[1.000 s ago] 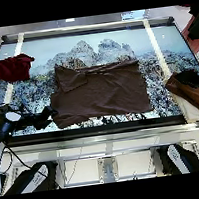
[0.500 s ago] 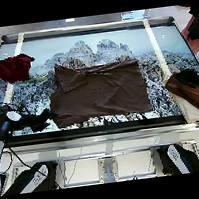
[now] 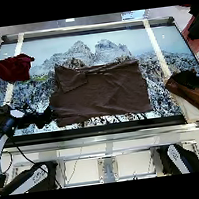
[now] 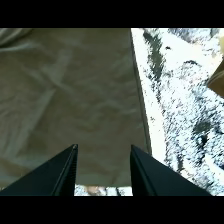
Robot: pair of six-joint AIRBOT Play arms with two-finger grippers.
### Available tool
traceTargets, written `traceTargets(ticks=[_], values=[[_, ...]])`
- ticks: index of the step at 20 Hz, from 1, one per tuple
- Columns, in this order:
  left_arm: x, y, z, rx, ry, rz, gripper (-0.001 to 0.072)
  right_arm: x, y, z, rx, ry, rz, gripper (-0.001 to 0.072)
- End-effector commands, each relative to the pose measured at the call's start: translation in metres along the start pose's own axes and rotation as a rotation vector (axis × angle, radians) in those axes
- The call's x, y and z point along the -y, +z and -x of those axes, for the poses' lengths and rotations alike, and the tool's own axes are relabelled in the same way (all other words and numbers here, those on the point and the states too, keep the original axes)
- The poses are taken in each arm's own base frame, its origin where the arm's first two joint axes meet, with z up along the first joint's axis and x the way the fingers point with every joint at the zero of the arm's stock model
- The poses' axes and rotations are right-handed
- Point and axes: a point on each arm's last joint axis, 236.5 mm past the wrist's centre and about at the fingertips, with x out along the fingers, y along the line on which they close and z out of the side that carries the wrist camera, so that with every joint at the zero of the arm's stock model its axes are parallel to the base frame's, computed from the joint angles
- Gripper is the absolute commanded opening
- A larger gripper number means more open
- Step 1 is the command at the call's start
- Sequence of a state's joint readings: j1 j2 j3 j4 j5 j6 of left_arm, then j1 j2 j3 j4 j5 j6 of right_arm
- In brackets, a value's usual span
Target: Fold the shirts.
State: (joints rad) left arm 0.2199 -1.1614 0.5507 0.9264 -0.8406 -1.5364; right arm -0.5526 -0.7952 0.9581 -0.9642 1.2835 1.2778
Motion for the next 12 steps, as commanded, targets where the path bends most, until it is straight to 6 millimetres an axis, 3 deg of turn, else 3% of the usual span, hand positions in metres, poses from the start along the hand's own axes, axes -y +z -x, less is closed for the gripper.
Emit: traceTargets(ticks=[1,4,6,7,9,12], values=[[0.005,0.01,0.001,0.03,-0.014,-0.008,0.0012,0.005,-0.043,-0.01,-0.156,0.002,-0.088,0.0384],[0.007,0.014,0.003,0.04,-0.016,-0.018,0.0012,0.012,-0.135,-0.05,-0.391,0.045,-0.388,0.0385],[0.008,0.014,0.003,0.037,-0.016,-0.027,0.0012,0.004,-0.205,-0.068,-0.556,0.089,-0.585,0.0385],[0.008,0.014,0.003,0.037,-0.016,-0.039,0.0012,-0.002,-0.23,-0.076,-0.601,0.117,-0.661,0.0385],[0.008,0.013,0.003,0.033,-0.016,-0.044,0.0012,-0.009,-0.246,-0.095,-0.565,0.168,-0.774,0.0387],[0.008,0.011,0.003,0.026,-0.016,-0.044,0.0012,0.009,-0.214,-0.127,-0.317,0.182,-0.893,0.0386]])
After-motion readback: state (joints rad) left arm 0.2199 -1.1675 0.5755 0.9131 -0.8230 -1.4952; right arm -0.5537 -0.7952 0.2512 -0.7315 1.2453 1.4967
